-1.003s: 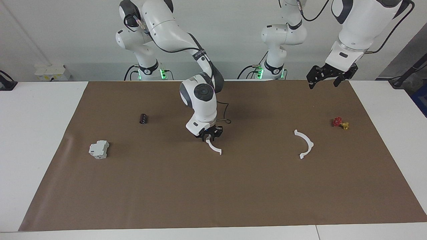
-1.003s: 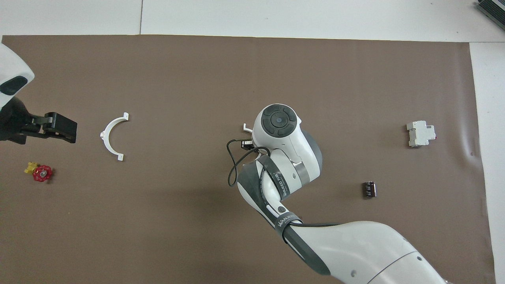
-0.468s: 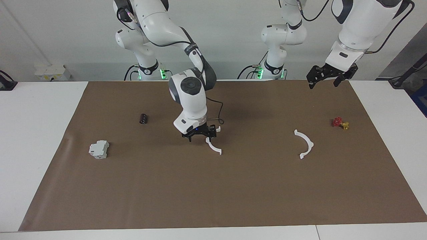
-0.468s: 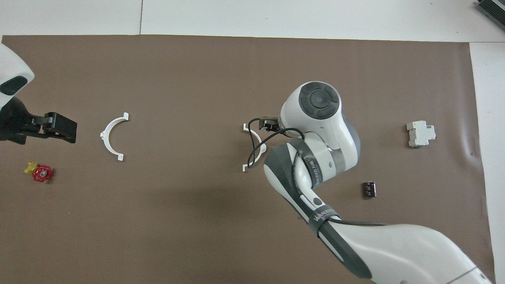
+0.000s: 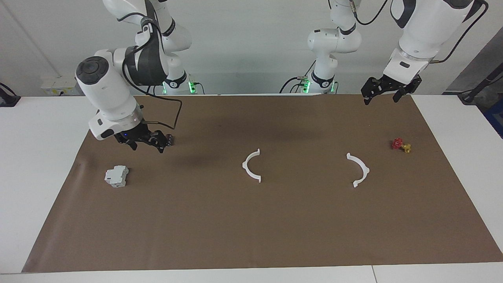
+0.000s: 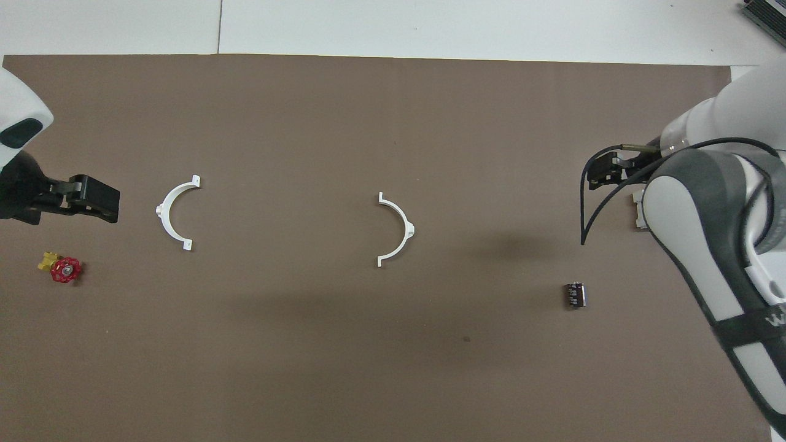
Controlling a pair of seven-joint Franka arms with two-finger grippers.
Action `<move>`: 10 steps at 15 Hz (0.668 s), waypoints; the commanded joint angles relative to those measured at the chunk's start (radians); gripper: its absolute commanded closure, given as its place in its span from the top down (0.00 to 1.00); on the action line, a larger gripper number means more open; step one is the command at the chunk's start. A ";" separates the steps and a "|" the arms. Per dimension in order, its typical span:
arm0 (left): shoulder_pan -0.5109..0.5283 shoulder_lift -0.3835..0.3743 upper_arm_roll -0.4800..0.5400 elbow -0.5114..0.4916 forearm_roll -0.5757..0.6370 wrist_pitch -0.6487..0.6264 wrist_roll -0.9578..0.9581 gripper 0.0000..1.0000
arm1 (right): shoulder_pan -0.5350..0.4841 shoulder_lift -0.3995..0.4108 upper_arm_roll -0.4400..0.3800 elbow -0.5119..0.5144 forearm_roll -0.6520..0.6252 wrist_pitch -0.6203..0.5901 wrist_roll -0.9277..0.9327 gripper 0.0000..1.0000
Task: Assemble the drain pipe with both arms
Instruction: 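Release the clamp half at center and withdraw the right gripper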
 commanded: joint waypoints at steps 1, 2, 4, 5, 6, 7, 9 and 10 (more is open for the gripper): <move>-0.004 -0.028 0.008 -0.033 -0.010 0.011 0.000 1.00 | -0.044 -0.062 0.016 -0.025 -0.050 -0.073 -0.024 1.00; -0.004 -0.028 0.008 -0.032 -0.010 0.026 0.000 1.00 | -0.061 -0.075 0.016 -0.025 -0.060 -0.090 -0.052 1.00; 0.006 -0.028 0.013 -0.047 0.004 0.092 -0.006 1.00 | -0.110 -0.101 0.016 -0.023 -0.060 -0.107 -0.137 1.00; 0.034 -0.046 0.013 -0.093 0.004 0.136 -0.005 1.00 | -0.125 -0.117 0.016 -0.023 -0.060 -0.112 -0.154 1.00; 0.071 -0.077 0.008 -0.163 0.000 0.214 0.006 1.00 | -0.131 -0.134 0.016 -0.014 -0.060 -0.121 -0.157 1.00; 0.096 -0.118 0.008 -0.279 -0.009 0.352 0.007 1.00 | -0.133 -0.137 0.016 0.015 -0.060 -0.147 -0.159 1.00; 0.101 -0.172 0.011 -0.471 -0.012 0.596 -0.005 1.00 | -0.135 -0.134 0.018 0.105 -0.060 -0.240 -0.159 1.00; 0.101 -0.168 0.011 -0.508 -0.012 0.649 -0.008 1.00 | -0.132 -0.137 0.019 0.133 -0.049 -0.274 -0.159 1.00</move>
